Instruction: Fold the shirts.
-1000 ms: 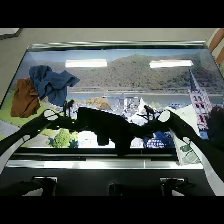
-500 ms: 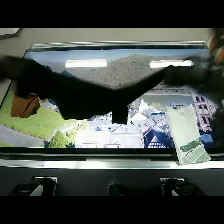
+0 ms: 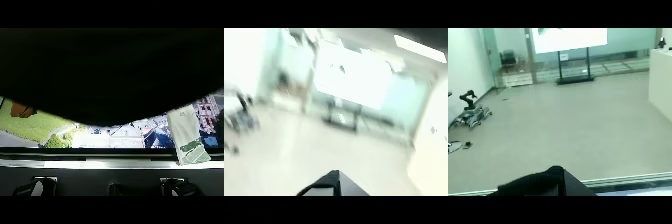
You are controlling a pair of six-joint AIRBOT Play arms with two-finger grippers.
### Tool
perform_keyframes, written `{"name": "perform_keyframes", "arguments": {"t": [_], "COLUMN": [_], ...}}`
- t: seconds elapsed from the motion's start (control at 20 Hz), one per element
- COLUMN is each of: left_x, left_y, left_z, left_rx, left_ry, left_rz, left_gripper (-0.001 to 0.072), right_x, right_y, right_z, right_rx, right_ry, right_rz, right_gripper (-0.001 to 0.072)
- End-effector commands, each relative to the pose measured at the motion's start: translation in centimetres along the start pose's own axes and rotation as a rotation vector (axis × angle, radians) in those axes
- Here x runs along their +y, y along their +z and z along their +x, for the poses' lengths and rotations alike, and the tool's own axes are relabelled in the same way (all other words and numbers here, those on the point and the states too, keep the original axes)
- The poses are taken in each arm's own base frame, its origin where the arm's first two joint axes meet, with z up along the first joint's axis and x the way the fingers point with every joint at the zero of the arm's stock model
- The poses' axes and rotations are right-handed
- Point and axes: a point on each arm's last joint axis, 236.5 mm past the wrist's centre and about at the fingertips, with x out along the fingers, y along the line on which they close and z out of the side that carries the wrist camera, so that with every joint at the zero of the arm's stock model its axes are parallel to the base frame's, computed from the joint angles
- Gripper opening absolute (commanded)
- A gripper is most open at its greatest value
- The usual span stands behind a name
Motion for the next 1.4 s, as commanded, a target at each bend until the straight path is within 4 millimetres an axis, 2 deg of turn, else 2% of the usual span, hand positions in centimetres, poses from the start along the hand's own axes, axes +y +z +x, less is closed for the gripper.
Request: {"name": "perform_keyframes", "arguments": {"t": [0.0,0.05,0.1,0.15,0.2,0.25,0.3,0.35,0.4,0.45,0.5,0.6,0.65,0.75,0.85,0.9,1.0,1.1,1.2,1.25,1.35], "left_x": [0.8,1.5,2.3,3.5,5.1,6.8,8.3,9.4,9.9,10.1,10.1,9.3,8.4,6.5,4.9,4.5,5.2,8.6,12.8,14.2,16.1], "left_y": [3.3,3.1,2.8,2.1,0.6,-2.3,-6.9,-12.9,-19.4,-26.5,-34.1,-46.1,-50.7,-57.0,-60.3,-60.9,-60.7,-58.7,-55.5,-53.6,-50.4], "left_z": [0.1,1.3,2.8,5.2,8.1,11.7,15.4,18.7,21.2,22.8,23.6,22.8,22.0,19.8,17.4,16.5,14.3,11.2,6.4,3.9,0.9], "left_rx": [-0.136,-0.136,-0.137,-0.138,-0.121,-0.064,0.038,0.176,0.324,0.482,0.65,0.918,1.018,1.174,1.295,1.338,1.435,1.59,1.796,1.884,1.87], "left_ry": [0.035,0.042,0.049,0.053,0.062,0.067,0.065,0.057,0.048,0.036,0.02,-0.003,-0.018,-0.051,-0.081,-0.092,-0.097,-0.046,0.055,0.088,0.183], "left_rz": [0.008,0.002,-0.008,-0.032,-0.067,-0.09,-0.096,-0.11,-0.132,-0.144,-0.149,-0.188,-0.222,-0.266,-0.268,-0.268,-0.252,-0.211,-0.215,-0.248,-0.335], "left_gripper": [0.0032,0.0032,0.0031,0.0031,0.0031,0.0031,0.0031,0.0031,0.0031,0.0032,0.0032,0.0033,0.0033,0.0033,0.0038,0.0154,0.072,0.0698,0.0696,0.0695,0.0695], "right_x": [-2.0,-2.5,-3.0,-3.3,-3.5,-3.4,-2.7,-1.7,-0.3,1.0,1.8,2.3,2.4,2.2,1.9,1.8,1.5,1.4,1.4,1.5,1.6], "right_y": [-2.8,-5.5,-8.9,-13.1,-18.2,-23.2,-28.5,-32.8,-37.0,-41.3,-45.2,-52.5,-55.0,-58.4,-59.6,-59.7,-59.8,-59.9,-59.9,-59.9,-59.9], "right_z": [-0.1,0.3,0.7,1.0,0.8,0.2,-0.5,-0.7,-0.8,-0.7,-0.7,-1.5,-2.1,-2.7,-2.5,-2.1,-1.5,-1.3,-1.2,-1.3,-1.4], "right_rx": [0.133,0.236,0.372,0.541,0.754,0.97,1.2,1.359,1.48,1.582,1.661,1.812,1.875,1.961,1.968,1.951,1.925,1.915,1.912,1.913,1.919], "right_ry": [-0.089,-0.121,-0.157,-0.187,-0.213,-0.231,-0.218,-0.175,-0.117,-0.06,-0.032,-0.024,-0.014,-0.003,-0.009,-0.01,0.011,0.014,0.014,0.016,0.019], "right_rz": [0.009,0.005,-0.007,-0.042,-0.091,-0.126,-0.17,-0.188,-0.186,-0.17,-0.148,-0.119,-0.115,-0.125,-0.141,-0.148,-0.176,-0.187,-0.187,-0.183,-0.176], "right_gripper": [0.0036,0.0036,0.0037,0.0037,0.0038,0.0038,0.0038,0.0038,0.0038,0.0038,0.0038,0.0038,0.0038,0.0038,0.0038,0.0038,0.0039,0.0039,0.0039,0.0039,0.0039]}}
